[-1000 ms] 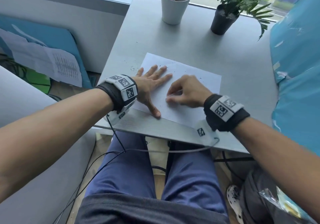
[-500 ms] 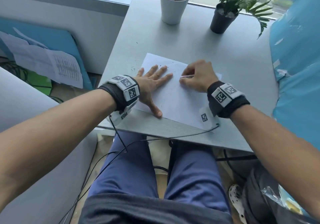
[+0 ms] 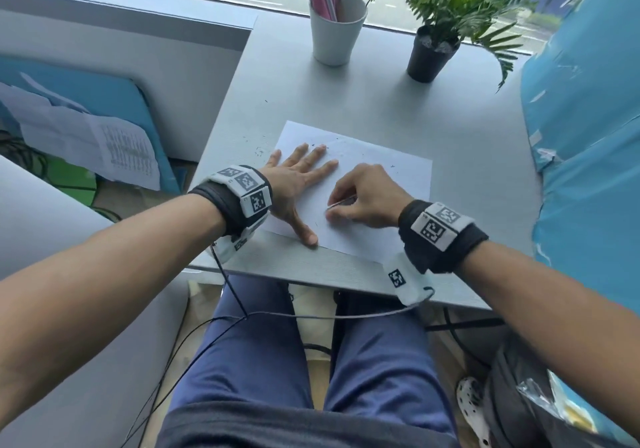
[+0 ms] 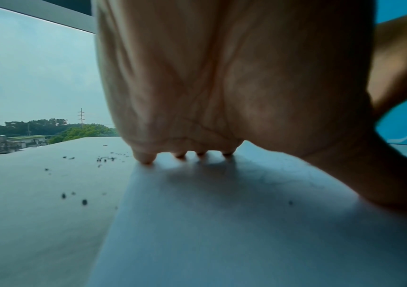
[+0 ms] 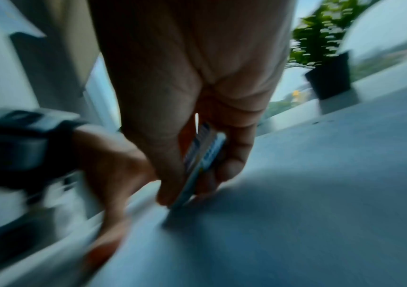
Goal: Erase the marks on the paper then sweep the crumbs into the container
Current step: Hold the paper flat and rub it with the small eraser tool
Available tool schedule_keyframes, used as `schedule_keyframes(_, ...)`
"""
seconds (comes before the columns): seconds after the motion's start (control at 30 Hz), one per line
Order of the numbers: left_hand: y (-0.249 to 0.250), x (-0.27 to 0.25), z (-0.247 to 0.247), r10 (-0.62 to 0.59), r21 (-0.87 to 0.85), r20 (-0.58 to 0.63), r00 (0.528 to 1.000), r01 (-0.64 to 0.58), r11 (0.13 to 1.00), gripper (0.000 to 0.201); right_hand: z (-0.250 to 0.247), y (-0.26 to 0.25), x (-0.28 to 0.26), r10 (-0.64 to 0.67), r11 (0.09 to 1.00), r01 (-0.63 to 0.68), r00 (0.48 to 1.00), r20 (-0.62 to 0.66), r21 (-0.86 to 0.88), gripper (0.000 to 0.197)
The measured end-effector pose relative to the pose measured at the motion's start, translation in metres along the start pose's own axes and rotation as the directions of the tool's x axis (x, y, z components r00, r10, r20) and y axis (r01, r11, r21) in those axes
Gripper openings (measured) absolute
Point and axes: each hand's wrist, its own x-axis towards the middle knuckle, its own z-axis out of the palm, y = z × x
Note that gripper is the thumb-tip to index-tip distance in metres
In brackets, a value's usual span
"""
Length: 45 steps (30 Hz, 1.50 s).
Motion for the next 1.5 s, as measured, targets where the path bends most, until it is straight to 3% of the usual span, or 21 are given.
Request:
schedule_keyframes(0.1, 0.002, -0.001, -0.002, -0.002, -0.021, -0.003, 1.0, 0.002, 1.0, 0.156, -0.027, 0.028, 0.022, 0.207, 0.978, -0.201, 0.947, -0.245, 0.049, 0.013)
schedule_keyframes(0.13, 0.002, -0.001, -0.001, -0.006, -0.024, -0.004, 1.0, 0.006, 1.0, 0.156, -0.027, 0.029, 0.023, 0.215, 0.977, -0.21, 0.936, -0.28, 0.046, 0.014)
schedule_keyframes(0.2, 0.002, 0.001, 0.0, -0.012, -0.01, 0.0, 1.0, 0.012, 1.0, 0.156, -0.006, 0.013, 0.012, 0.103, 0.994, -0.106, 0.971, -0.215, -0.005, 0.013)
schedule_keyframes(0.27, 0.002, 0.001, 0.0, -0.011, 0.01, -0.002, 1.0, 0.011, 1.0, 0.156, 0.014, -0.009, -0.007, -0.038, 0.999, 0.038, 0.999, -0.027, -0.007, 0.011)
schedule_keyframes(0.3, 0.001, 0.001, 0.0, -0.01, 0.01, -0.002, 1.0, 0.01, 1.0, 0.156, 0.011, -0.011, -0.008, -0.041, 0.999, 0.041, 0.999, 0.016, 0.003, 0.01)
schedule_keyframes(0.4, 0.003, -0.001, -0.001, -0.008, -0.018, -0.001, 1.0, 0.008, 1.0, 0.157, -0.018, 0.011, 0.018, 0.141, 0.99, -0.139, 0.976, -0.166, 0.024, 0.014)
schedule_keyframes(0.47, 0.004, 0.0, 0.0, -0.015, -0.02, -0.005, 1.0, 0.015, 1.0, 0.159, -0.021, 0.013, 0.023, 0.15, 0.988, -0.15, 0.961, -0.234, 0.019, 0.012)
schedule_keyframes(0.57, 0.004, 0.001, 0.0, -0.016, 0.004, 0.003, 1.0, 0.016, 1.0, 0.159, 0.01, -0.016, -0.001, -0.042, 0.999, 0.041, 0.999, -0.023, -0.026, 0.005)
schedule_keyframes(0.63, 0.004, -0.001, -0.001, -0.012, -0.002, 0.007, 1.0, 0.012, 1.0, 0.158, 0.006, -0.014, -0.002, -0.039, 0.999, 0.04, 0.998, 0.042, -0.013, 0.005)
schedule_keyframes(0.77, 0.006, -0.002, -0.001, -0.014, -0.018, -0.001, 1.0, 0.014, 1.0, 0.158, -0.028, 0.019, 0.028, 0.177, 0.984, -0.179, 0.96, -0.218, 0.012, 0.011)
schedule_keyframes(0.83, 0.006, 0.0, -0.001, -0.013, -0.017, -0.007, 1.0, 0.013, 1.0, 0.159, -0.011, 0.009, 0.02, 0.095, 0.995, -0.1, 0.978, -0.185, -0.018, 0.011)
schedule_keyframes(0.9, 0.005, 0.001, 0.001, -0.009, 0.001, -0.007, 1.0, 0.009, 1.0, 0.16, 0.012, -0.014, -0.001, -0.028, 0.999, 0.027, 0.999, -0.02, -0.036, 0.008)
schedule_keyframes(0.97, 0.005, -0.001, 0.0, -0.011, 0.009, -0.001, 1.0, 0.011, 1.0, 0.16, 0.006, -0.017, -0.002, -0.024, 0.999, 0.025, 0.999, 0.049, -0.023, 0.008)
schedule_keyframes(1.1, 0.007, -0.001, 0.0, -0.013, -0.013, -0.007, 1.0, 0.013, 1.0, 0.159, -0.029, 0.014, 0.031, 0.151, 0.986, -0.163, 0.967, -0.204, -0.041, 0.017)
schedule_keyframes(1.17, 0.006, 0.0, 0.0, -0.013, -0.007, -0.011, 1.0, 0.012, 1.0, 0.16, -0.013, 0.005, 0.024, 0.108, 0.992, -0.118, 0.977, -0.185, -0.042, 0.015)
schedule_keyframes(1.23, 0.007, 0.001, 0.001, -0.011, 0.009, -0.01, 1.0, 0.012, 1.0, 0.161, 0.012, -0.018, 0.001, -0.021, 0.998, 0.02, 1.0, -0.02, -0.056, 0.011)
schedule_keyframes(1.3, 0.007, 0.0, 0.0, -0.013, 0.013, 0.0, 1.0, 0.013, 1.0, 0.161, 0.008, -0.021, -0.002, -0.039, 0.999, 0.041, 0.998, 0.057, -0.033, 0.009)
schedule_keyframes(1.43, 0.007, -0.001, -0.001, -0.012, -0.013, 0.008, 1.0, 0.012, 1.0, 0.16, -0.03, 0.013, 0.032, 0.126, 0.987, -0.142, 0.972, -0.201, -0.07, 0.015)
schedule_keyframes(1.5, 0.006, 0.001, 0.0, -0.011, -0.009, -0.003, 1.0, 0.011, 1.0, 0.161, -0.017, 0.005, 0.027, 0.084, 0.992, -0.1, 0.98, -0.183, -0.079, 0.012)
